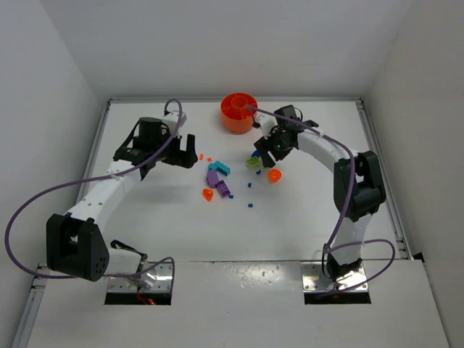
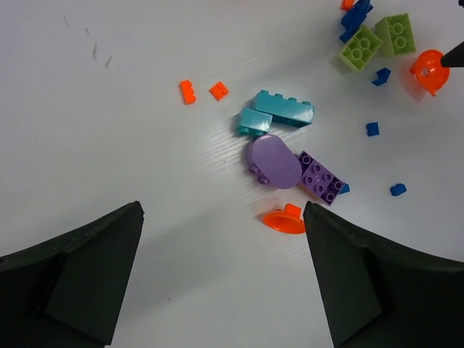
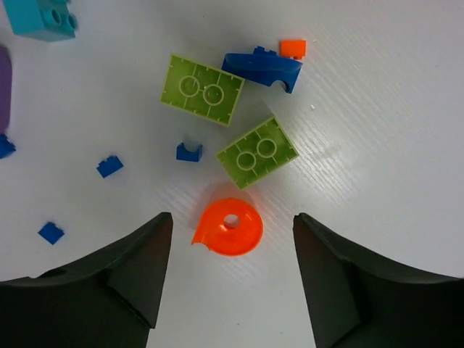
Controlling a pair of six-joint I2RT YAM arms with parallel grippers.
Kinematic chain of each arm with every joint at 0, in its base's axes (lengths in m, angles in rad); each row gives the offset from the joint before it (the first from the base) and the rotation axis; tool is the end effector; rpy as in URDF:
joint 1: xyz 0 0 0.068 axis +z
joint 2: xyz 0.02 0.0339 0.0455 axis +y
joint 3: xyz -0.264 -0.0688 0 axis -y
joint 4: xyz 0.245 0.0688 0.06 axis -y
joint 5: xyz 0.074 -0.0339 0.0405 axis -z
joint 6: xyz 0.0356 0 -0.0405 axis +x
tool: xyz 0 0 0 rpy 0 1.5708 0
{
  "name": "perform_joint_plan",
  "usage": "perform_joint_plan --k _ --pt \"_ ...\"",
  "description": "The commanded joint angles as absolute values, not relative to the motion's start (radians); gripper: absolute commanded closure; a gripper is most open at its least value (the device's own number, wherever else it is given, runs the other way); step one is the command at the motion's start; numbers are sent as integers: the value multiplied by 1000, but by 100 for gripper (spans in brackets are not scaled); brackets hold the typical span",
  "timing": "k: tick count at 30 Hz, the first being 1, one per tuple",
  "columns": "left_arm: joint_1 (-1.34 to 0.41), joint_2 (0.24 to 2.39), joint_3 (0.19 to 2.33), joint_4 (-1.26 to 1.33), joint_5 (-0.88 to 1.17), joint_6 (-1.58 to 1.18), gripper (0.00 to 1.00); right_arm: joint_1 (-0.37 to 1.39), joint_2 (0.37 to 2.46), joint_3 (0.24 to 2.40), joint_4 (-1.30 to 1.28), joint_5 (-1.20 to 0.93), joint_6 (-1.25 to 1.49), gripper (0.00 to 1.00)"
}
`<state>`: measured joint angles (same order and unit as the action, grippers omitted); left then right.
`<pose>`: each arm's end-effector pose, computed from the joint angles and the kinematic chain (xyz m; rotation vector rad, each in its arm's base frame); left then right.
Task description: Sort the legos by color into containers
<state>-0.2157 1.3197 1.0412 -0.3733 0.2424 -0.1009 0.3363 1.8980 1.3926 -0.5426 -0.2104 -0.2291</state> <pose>0.2842 -0.0710 0.2937 0.2624 2.2210 -0.4426 0.3776 0.1399 0.2031 -0.8001 2.4897 0.3131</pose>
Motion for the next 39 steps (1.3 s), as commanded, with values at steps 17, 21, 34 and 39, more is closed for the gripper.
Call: perform_joint_plan --k 17,21,34,39 --pt "-206 1293 1017 -350 256 -84 1 276 2160 1706 -675 -333 -208 45" --pt "-206 1302 1017 -341 265 -84 1 267 2218 1775 -741 -371 -262 46" --pt "-206 1302 1017 -341 275 -84 1 216 2372 1977 -902 -503 -350 54" --pt "-206 1312 1017 -341 284 -84 1 198 2391 1987 -940 -538 -370 61"
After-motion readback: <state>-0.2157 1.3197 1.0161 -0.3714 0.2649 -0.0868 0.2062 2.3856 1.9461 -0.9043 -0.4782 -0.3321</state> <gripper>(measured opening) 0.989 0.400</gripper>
